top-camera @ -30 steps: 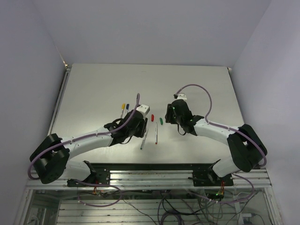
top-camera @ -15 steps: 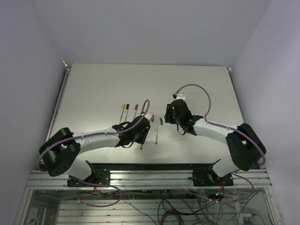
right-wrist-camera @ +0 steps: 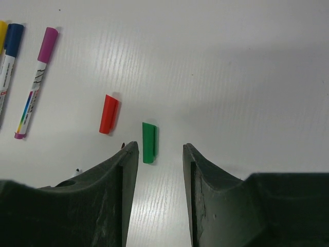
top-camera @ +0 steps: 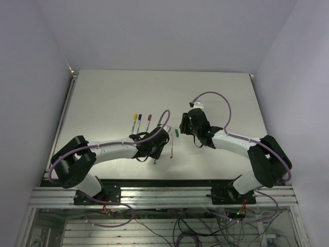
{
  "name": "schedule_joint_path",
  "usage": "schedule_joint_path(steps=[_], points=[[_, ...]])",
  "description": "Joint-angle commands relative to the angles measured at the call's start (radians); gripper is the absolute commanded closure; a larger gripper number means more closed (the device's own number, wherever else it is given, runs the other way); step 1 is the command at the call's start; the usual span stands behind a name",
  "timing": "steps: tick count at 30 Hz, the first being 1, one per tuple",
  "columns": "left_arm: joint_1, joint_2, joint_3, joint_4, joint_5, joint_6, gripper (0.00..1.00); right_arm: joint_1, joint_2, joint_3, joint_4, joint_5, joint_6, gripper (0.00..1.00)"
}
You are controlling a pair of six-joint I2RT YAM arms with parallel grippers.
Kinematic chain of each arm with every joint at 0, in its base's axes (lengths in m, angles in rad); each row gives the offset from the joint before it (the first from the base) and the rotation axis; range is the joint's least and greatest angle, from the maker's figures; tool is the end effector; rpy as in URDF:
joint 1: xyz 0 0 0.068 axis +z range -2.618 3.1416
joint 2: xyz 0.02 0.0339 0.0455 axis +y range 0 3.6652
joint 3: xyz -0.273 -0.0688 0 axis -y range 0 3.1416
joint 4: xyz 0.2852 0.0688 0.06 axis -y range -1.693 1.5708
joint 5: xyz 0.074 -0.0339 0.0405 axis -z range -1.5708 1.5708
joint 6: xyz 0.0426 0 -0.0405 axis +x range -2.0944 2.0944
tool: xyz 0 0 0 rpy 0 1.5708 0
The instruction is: Insert the pens into the pen caps
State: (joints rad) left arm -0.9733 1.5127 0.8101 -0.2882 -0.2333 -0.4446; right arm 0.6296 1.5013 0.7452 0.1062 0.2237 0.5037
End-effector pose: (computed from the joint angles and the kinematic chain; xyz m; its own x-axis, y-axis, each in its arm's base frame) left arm 0.1903 -0.2622 0.1510 -0.7401 0.3439 -0.5779 0.4594 0.8861 -0.0611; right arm 0.2817 0.1936 0.1639 -0.6366 0.1185 -0.7621 -0.1418 0.9533 0.2667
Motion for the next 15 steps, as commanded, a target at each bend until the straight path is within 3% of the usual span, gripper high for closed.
schedule_joint_path(steps=[1,15], points=[[-0.011,0.027,0.033,-0.021,-0.016,-0.004,0.56,-0.002,0.003,-0.005,0.024,0.003,-0.011,0.61],[-0.015,0.101,0.061,-0.017,-0.013,-0.001,0.56,-0.002,0.018,-0.009,0.036,0.017,-0.021,0.61]])
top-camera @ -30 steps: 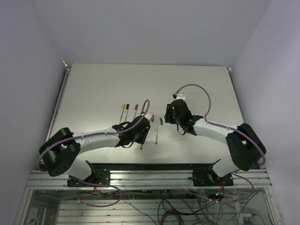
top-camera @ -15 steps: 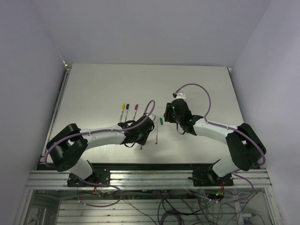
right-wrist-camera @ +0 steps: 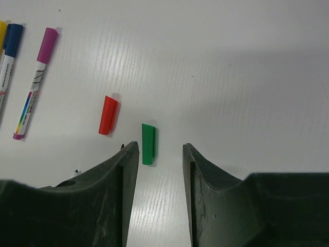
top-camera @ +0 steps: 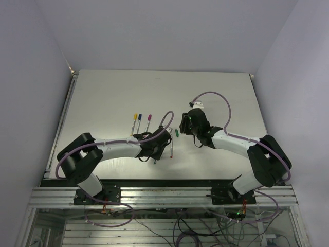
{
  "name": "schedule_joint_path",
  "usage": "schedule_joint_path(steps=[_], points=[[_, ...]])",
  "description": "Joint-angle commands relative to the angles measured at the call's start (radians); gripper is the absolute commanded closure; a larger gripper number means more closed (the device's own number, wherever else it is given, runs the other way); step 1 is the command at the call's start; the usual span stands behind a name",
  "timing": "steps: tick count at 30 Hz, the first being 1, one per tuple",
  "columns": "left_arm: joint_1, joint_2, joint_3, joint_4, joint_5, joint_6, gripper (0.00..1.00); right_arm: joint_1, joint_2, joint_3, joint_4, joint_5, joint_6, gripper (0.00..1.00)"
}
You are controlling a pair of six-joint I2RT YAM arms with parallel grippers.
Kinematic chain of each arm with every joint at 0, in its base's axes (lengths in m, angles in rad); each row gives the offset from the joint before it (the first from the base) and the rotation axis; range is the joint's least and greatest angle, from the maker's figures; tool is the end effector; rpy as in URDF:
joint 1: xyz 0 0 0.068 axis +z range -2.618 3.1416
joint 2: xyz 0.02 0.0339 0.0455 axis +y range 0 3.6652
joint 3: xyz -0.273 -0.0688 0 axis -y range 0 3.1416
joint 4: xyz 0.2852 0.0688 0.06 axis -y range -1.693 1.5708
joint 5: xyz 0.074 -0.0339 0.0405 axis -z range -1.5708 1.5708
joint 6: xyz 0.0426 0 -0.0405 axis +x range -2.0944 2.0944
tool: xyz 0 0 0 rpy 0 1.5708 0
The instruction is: Insert the pens into the pen caps
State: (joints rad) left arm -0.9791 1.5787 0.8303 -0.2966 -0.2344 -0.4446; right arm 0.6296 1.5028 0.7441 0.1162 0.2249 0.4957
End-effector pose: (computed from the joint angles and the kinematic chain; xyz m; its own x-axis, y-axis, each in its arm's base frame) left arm 0.1922 -0.2683 0.1365 -0.7548 0.3731 -0.5395 0.4626 0.8859 -0.0345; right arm 0.2822 0.1938 0.1640 -0.6304 0.1144 -0.7678 -0.1476 0.9534 0.2633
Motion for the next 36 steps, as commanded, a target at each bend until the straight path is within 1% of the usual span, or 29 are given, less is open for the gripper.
schedule_joint_path(steps=[1,6,10,12,14,16,17,21,24,31,36], points=[[-0.009,0.046,0.048,-0.021,-0.016,-0.003,0.56,-0.002,0.018,-0.008,0.026,0.016,-0.013,0.61],[-0.009,0.103,0.083,-0.098,-0.035,-0.011,0.57,-0.003,0.019,-0.009,0.025,0.015,-0.011,0.61],[-0.009,0.146,0.09,-0.129,-0.007,-0.013,0.62,-0.005,0.005,-0.009,0.021,0.02,-0.011,0.61],[-0.009,0.162,0.086,-0.129,0.016,-0.014,0.67,-0.005,-0.004,-0.011,0.019,0.023,-0.008,0.61],[-0.009,0.176,0.074,-0.121,0.039,-0.019,0.76,-0.006,-0.009,-0.014,0.019,0.024,-0.005,0.61],[-0.009,0.189,0.063,-0.108,0.061,-0.021,0.88,-0.006,-0.013,-0.015,0.019,0.022,-0.003,0.61],[-0.009,0.198,0.058,-0.1,0.075,-0.018,0.92,-0.007,-0.012,-0.015,0.017,0.022,-0.003,0.61],[-0.009,0.234,0.038,-0.065,0.119,-0.007,0.93,-0.008,-0.008,-0.01,0.012,0.016,-0.007,0.61],[-0.009,0.207,0.02,-0.044,0.125,-0.014,0.93,-0.008,0.007,0.007,-0.002,0.005,-0.023,0.61],[-0.009,0.016,0.01,-0.062,0.082,-0.034,0.93,-0.006,0.049,0.056,-0.036,-0.034,-0.075,0.6],[-0.009,-0.143,-0.008,-0.071,0.084,-0.057,0.93,0.009,0.101,0.1,-0.073,-0.046,-0.106,0.6]])
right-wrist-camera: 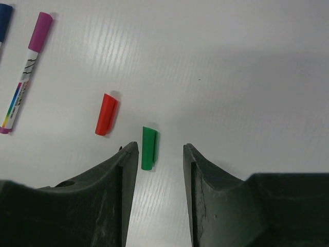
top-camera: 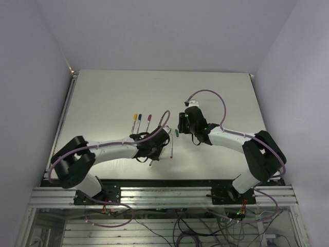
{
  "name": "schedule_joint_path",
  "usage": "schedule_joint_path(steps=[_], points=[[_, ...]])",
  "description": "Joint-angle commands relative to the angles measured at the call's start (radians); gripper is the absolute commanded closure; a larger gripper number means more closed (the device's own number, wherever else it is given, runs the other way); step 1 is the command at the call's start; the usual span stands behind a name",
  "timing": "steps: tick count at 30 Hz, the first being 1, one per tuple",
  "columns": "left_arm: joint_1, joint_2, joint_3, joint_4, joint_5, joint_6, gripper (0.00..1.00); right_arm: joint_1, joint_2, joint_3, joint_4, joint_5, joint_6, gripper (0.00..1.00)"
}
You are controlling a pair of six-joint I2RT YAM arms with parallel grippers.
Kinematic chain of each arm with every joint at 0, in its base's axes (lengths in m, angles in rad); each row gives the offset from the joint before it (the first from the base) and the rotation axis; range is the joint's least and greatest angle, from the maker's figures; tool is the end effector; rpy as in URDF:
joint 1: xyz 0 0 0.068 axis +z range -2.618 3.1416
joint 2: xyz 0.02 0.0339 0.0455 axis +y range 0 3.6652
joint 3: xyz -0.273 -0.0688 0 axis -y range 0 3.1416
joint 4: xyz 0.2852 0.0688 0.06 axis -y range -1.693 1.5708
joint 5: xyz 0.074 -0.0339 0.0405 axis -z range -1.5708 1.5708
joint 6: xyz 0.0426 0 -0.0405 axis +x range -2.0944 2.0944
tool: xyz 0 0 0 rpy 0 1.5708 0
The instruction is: Insert the pens into the pen caps
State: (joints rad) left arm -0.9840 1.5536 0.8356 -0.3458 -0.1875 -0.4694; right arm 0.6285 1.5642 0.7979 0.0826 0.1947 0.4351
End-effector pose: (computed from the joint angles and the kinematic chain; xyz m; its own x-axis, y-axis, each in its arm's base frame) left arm 0.1870 -0.2669 0.1427 -0.7791 0.3691 -0.5067 0.4660 0.8817 -0.0743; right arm 0.2921 0.2021 0.1588 -0.6553 0.0349 -0.7545 -0.1977 0.9562 0.2159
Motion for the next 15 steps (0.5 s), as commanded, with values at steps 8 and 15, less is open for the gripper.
schedule_joint_path(steps=[8,15], points=[[-0.004,-0.301,-0.056,-0.025,0.008,-0.061,0.93,0.053,0.125,0.118,-0.088,0.008,-0.065,0.6],[-0.004,-0.364,-0.083,-0.005,0.023,-0.066,0.93,0.075,0.18,0.153,-0.124,0.041,-0.059,0.6]])
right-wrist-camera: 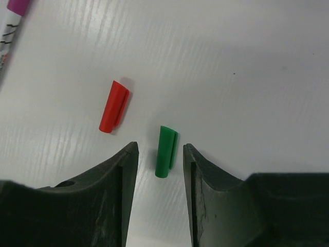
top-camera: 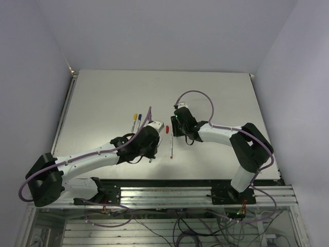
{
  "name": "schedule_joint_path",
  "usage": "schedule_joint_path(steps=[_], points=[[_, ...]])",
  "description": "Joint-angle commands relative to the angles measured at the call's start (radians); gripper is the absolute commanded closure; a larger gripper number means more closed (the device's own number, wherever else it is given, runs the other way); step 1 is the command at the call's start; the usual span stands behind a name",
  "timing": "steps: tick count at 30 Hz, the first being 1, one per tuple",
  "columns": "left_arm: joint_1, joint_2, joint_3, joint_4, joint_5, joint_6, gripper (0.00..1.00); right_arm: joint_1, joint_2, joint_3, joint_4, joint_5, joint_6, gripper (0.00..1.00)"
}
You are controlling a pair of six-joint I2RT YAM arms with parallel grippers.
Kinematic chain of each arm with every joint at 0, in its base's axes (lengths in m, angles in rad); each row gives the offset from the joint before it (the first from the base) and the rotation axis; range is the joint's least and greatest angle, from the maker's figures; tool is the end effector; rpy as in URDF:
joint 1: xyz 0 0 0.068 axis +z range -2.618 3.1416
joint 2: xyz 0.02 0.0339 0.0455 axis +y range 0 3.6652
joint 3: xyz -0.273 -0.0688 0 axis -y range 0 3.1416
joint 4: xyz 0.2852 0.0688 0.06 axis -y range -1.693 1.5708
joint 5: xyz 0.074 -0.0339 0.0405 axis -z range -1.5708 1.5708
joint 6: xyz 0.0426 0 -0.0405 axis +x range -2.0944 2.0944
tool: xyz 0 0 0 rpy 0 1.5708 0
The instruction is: Insert the pens into the pen caps
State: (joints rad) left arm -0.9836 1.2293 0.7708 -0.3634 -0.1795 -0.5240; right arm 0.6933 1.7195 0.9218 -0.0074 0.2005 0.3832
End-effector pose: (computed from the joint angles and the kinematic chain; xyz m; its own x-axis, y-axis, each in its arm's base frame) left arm 0.1669 -0.2370 0.2134 -0.7275 0.2046 -0.6549 0.4479 0.8647 -0.2274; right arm 0.2998 0.2381 0.1378 -0.7087 -0.1125 -0.6965 -0.2751 0.9531 0.1260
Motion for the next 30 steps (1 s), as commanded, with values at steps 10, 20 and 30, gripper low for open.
schedule_joint_path(steps=[10,20,30], points=[[-0.004,-0.072,-0.047,0.038,0.038,-0.009,0.93,0.012,0.063,0.035,-0.047,0.1,0.002,0.63],[-0.005,-0.066,-0.053,0.053,0.04,-0.016,0.93,0.018,0.091,0.031,-0.076,0.106,0.011,0.71],[-0.004,-0.045,-0.055,0.074,0.051,-0.015,0.93,0.023,0.123,0.038,-0.132,0.105,0.026,1.0]])
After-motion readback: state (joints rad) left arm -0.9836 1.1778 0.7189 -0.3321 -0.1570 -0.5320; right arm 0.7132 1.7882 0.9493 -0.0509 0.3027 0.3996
